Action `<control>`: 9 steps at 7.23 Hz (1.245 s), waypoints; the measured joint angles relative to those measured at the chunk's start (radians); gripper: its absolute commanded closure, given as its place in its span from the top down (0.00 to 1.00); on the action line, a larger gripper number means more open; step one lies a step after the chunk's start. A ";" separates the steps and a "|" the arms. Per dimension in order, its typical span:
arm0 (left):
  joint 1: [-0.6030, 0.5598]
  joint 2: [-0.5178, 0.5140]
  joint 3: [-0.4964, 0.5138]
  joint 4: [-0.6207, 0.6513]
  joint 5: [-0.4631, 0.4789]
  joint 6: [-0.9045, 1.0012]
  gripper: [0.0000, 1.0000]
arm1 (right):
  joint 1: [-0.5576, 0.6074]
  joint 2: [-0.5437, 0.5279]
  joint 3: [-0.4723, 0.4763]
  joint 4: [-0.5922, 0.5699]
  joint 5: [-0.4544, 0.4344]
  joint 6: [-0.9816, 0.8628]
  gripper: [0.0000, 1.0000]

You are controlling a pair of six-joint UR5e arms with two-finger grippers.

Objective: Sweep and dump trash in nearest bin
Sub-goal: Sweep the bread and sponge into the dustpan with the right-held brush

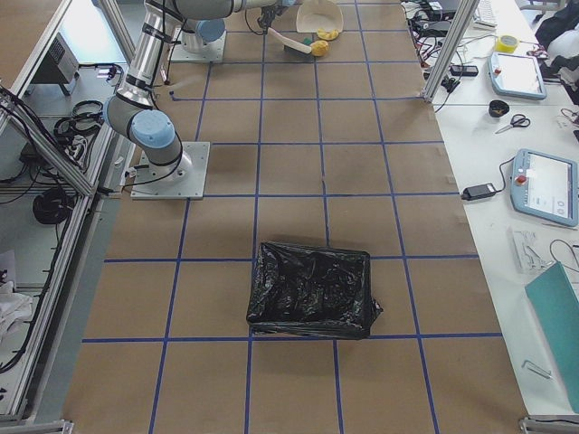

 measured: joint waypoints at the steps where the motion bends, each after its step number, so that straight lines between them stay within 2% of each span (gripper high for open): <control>1: 0.000 0.000 0.000 0.000 0.000 0.000 0.00 | -0.010 0.007 -0.014 -0.001 0.001 -0.034 0.00; 6: 0.000 0.000 0.000 -0.001 0.000 -0.002 0.00 | -0.027 0.063 -0.088 -0.030 0.062 -0.306 0.00; 9: 0.000 0.000 0.000 -0.001 0.001 -0.005 0.00 | -0.050 0.067 -0.091 -0.065 0.108 -0.638 0.00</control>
